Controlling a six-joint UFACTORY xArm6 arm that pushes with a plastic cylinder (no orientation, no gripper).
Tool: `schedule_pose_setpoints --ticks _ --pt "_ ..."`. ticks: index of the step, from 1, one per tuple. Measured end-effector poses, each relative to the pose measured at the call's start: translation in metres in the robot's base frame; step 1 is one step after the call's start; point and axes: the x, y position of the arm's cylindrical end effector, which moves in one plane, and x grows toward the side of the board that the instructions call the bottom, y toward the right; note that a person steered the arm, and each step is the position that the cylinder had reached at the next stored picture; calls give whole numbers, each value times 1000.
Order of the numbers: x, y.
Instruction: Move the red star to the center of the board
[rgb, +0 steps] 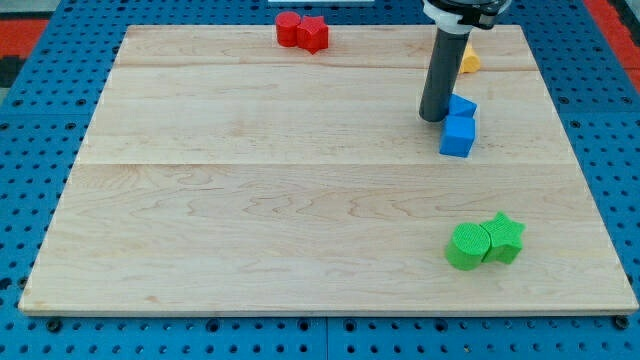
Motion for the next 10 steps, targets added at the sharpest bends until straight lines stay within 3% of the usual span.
schedule_pose_setpoints --ticks 4,6,7,10 --pt "-23 -17" --pt "-95 -42" --pt "-165 -43" --pt "-177 -84"
